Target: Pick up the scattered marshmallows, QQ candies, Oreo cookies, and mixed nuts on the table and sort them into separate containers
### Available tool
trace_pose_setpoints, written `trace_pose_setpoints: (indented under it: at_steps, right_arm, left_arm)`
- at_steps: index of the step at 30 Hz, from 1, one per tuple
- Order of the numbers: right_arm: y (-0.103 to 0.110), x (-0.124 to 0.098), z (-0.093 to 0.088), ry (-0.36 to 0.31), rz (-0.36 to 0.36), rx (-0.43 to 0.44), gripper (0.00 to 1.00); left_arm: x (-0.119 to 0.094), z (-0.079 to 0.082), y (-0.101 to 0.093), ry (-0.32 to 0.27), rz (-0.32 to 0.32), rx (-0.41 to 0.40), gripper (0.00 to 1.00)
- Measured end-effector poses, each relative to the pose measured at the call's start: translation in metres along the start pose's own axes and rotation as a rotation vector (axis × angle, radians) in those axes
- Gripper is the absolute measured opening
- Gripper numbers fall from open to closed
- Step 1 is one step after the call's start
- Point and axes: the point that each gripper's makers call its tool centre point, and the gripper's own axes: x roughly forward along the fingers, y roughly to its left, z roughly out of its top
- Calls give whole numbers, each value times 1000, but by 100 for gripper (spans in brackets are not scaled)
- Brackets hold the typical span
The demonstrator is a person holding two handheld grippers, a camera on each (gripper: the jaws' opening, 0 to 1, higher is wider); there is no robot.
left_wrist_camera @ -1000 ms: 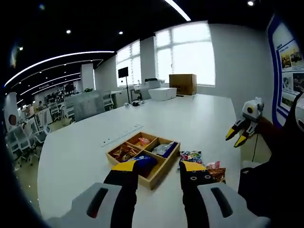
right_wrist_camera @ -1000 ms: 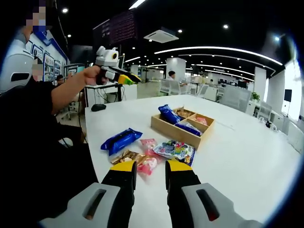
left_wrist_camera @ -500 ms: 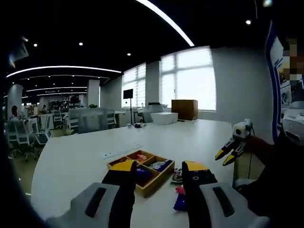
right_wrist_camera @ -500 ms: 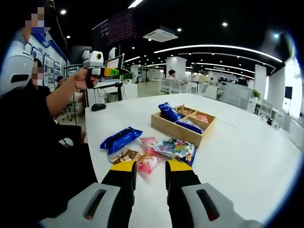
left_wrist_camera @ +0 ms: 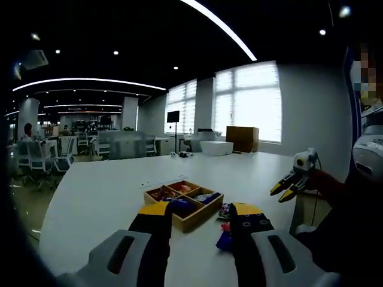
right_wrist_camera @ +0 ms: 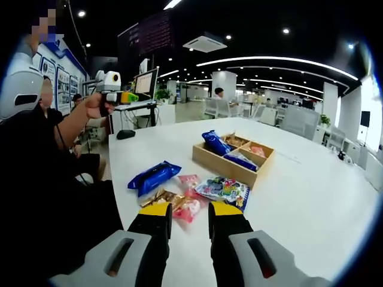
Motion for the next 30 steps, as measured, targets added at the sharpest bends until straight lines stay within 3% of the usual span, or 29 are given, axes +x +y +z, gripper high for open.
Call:
trace_pose_setpoints:
  at_steps: [20,30]
  right_arm:
    - [2,9,9,-2,24,-16,21]
    - [6,10,12,-3,37,-35,22]
  left_arm:
    - [-36,-19,-9,18,92,41,42]
    - [-46,-46,-23,64,76,46,42]
